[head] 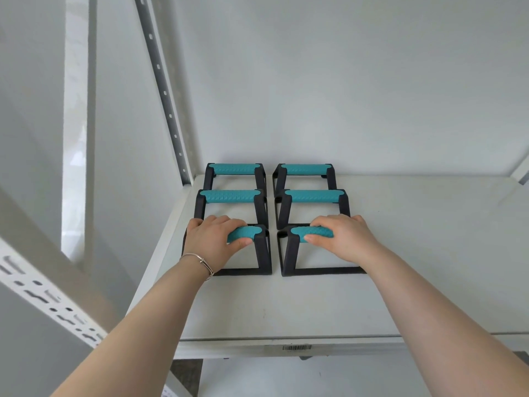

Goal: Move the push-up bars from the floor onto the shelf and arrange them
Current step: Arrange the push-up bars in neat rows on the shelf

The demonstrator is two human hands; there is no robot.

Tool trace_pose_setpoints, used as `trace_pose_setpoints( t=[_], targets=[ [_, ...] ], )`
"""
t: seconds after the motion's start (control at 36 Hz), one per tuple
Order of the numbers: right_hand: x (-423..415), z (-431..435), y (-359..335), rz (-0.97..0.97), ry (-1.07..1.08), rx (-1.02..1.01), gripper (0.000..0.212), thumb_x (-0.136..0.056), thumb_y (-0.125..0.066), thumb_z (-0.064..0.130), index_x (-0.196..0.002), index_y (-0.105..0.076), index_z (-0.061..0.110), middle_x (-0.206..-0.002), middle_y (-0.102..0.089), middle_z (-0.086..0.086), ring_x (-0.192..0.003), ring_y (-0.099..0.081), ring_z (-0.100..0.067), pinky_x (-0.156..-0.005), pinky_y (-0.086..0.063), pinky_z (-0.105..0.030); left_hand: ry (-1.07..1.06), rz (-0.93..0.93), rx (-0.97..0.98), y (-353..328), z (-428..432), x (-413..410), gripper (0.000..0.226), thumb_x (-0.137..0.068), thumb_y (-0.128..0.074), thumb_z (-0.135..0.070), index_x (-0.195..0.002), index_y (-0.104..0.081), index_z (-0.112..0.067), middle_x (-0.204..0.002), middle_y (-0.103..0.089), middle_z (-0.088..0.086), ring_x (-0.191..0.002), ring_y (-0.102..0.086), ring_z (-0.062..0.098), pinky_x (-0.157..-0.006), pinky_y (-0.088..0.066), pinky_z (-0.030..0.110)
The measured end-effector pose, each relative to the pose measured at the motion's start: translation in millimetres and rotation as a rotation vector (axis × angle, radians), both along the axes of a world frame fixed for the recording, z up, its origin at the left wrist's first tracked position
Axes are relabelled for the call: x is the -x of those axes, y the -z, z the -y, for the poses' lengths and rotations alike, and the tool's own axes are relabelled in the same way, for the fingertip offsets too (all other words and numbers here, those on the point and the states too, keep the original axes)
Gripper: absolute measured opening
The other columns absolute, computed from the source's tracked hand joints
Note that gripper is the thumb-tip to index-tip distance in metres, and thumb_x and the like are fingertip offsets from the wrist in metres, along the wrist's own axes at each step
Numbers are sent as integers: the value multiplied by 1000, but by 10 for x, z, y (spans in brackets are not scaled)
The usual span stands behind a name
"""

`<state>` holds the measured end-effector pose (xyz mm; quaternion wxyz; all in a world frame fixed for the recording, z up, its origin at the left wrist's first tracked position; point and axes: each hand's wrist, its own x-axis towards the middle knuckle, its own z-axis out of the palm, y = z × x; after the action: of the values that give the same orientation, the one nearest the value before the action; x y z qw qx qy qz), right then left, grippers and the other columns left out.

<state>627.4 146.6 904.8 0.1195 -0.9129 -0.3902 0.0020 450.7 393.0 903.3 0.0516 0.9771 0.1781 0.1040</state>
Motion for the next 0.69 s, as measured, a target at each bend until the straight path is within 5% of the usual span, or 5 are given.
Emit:
trace_pose_setpoints(
  t=[0.69],
  targets=[
    [28, 25, 27, 21, 11, -2, 42, -86, -40, 71, -111, -59, 43, -98, -63, 13, -101, -52, -13, -86, -29, -33, 0, -85, 33, -58, 26, 25, 46, -91, -34, -66, -127, -51, -43, -110, -60, -16, -105, -49, 13, -96, -31, 35]
  ],
)
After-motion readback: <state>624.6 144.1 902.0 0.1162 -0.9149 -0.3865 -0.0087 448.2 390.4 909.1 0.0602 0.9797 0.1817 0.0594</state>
